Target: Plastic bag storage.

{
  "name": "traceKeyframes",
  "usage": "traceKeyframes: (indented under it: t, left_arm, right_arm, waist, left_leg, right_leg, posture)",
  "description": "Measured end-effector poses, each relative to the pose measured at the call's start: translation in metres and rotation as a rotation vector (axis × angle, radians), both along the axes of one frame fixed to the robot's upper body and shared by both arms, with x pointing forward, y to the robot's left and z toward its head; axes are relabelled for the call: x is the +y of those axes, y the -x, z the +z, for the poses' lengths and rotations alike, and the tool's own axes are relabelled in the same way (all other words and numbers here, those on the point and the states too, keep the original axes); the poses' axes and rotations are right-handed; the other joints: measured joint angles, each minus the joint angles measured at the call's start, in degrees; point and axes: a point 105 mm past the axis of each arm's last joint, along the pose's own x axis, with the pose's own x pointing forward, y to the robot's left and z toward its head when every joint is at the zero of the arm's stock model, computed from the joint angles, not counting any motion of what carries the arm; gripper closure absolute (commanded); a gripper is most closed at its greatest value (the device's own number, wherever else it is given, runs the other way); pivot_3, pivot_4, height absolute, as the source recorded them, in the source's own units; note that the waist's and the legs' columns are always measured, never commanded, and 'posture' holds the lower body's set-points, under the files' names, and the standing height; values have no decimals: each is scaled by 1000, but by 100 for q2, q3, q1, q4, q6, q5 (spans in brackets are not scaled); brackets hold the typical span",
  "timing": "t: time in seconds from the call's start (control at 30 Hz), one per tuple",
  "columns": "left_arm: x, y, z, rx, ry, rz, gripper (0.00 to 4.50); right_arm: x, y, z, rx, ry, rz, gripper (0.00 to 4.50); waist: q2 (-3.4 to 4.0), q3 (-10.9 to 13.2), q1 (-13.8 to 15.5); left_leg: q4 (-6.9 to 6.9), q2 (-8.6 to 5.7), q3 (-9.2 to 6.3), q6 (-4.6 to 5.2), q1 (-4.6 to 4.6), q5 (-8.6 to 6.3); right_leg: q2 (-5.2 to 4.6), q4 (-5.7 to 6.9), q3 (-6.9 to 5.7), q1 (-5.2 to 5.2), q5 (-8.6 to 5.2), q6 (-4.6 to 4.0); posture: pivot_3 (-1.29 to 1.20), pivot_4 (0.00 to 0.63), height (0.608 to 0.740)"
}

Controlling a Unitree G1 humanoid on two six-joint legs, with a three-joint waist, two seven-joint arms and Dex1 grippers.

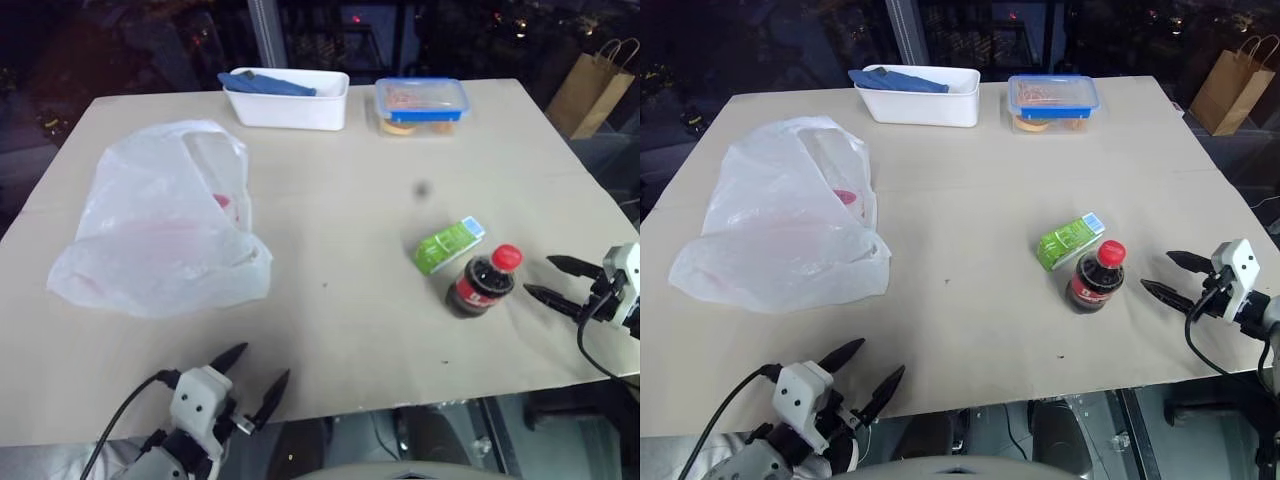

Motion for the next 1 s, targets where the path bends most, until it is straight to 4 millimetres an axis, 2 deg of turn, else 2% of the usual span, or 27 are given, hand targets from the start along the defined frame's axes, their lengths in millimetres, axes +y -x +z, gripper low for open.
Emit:
traceKeyframes:
  t: [0.1,0.17,0.27,0.33,0.4,0.5,0.57,0.7,1.0]
  left_arm:
    - [2,-11,19,-60,38,42,21]
    - [-2,-19,35,-105,75,63,21]
    - [-8,-34,59,-176,103,77,21]
    - [-11,-46,73,-213,111,97,21]
    - [-15,-54,83,-233,112,107,21]
    - [-17,-66,88,-225,90,147,21]
    - [-13,-78,89,-208,58,210,21]
    - [-12,-88,80,-138,-7,279,21]
    - [-15,-110,69,-76,-147,366,21]
  right_arm:
    - [4,-8,12,-41,-3,12,0]
    - [10,-16,28,-90,-21,27,0]
    - [25,-30,64,-189,-53,66,0]
    - [44,-38,104,-282,-94,123,0]
    - [62,-34,132,-313,-118,195,0]
    - [97,-15,161,-266,-153,359,0]
    - [129,8,169,-172,-169,512,0]
    - [158,31,167,-95,-157,639,0]
    - [173,37,163,-74,-161,668,0]
  waist:
    - [0,0,-2]
    - [2,0,-3]
    - [4,0,-2]
    - [5,0,1]
    - [5,0,14]
    - [5,0,50]
    - [3,0,68]
    - [-4,-2,107]
    - [-6,-1,167]
  left_leg:
    - [1,0,0,0,1,0]
    - [2,0,0,0,0,0]
    - [6,0,-5,0,0,0]
    - [6,-1,-10,0,-1,0]
    - [5,-3,-19,0,-7,0]
    - [5,-6,-36,1,-16,0]
    - [5,-6,-52,2,-25,-1]
    - [8,-11,-60,2,-32,-1]
    - [13,-12,-68,1,-36,-1]
  right_leg:
    - [0,1,0,0,2,-1]
    - [0,1,1,0,12,-9]
    - [2,5,0,1,26,12]
    - [4,8,-1,1,27,12]
    - [4,8,-5,1,27,13]
    - [1,7,-19,0,28,12]
    - [1,4,-35,-1,28,11]
    - [-2,-1,-43,0,28,12]
    - [-2,-1,-51,-1,28,11]
  posture:
    - [0,150,740]
    - [0,150,740]
    - [0,150,740]
    - [0,150,740]
    - [0,150,740]
    - [0,150,740]
    - [0,150,740]
    - [0,150,740]
    - [0,150,740]
